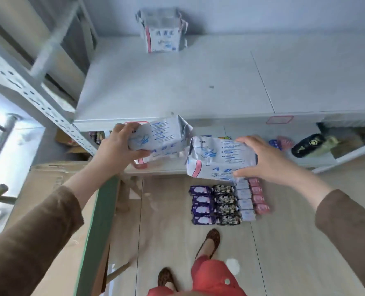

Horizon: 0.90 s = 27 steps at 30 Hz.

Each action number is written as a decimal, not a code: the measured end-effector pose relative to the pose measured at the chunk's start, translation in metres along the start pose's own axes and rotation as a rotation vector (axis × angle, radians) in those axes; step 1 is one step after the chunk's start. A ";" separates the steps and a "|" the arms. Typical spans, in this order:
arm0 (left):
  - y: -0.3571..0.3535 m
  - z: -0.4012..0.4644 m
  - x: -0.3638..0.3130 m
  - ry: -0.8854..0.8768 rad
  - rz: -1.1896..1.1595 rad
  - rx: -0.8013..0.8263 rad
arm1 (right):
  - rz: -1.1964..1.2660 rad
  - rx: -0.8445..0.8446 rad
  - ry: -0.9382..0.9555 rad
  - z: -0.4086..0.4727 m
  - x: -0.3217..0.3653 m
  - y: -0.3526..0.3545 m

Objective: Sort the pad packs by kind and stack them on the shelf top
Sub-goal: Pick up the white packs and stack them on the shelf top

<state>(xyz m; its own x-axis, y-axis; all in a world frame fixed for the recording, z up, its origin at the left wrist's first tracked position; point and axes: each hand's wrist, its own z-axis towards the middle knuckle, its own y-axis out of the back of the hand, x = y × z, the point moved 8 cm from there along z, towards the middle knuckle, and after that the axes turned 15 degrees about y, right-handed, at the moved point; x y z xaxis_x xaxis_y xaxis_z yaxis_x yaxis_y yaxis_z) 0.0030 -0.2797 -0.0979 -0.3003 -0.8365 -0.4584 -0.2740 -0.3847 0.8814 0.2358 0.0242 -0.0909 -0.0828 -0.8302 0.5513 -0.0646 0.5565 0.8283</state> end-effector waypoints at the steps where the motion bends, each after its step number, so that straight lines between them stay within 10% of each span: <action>1: 0.009 0.010 -0.010 -0.008 -0.003 -0.010 | -0.003 -0.020 0.012 0.006 -0.001 0.013; 27: 0.050 0.375 -0.107 0.004 -0.135 0.058 | 0.012 -0.095 0.095 0.269 -0.009 0.103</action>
<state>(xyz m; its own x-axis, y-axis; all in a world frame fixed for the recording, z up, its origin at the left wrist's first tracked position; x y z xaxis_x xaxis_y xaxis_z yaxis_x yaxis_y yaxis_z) -0.3212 -0.0626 -0.0474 -0.2534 -0.7801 -0.5720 -0.3639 -0.4710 0.8036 -0.0376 0.0982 -0.0375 0.0120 -0.8252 0.5646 0.0306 0.5647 0.8247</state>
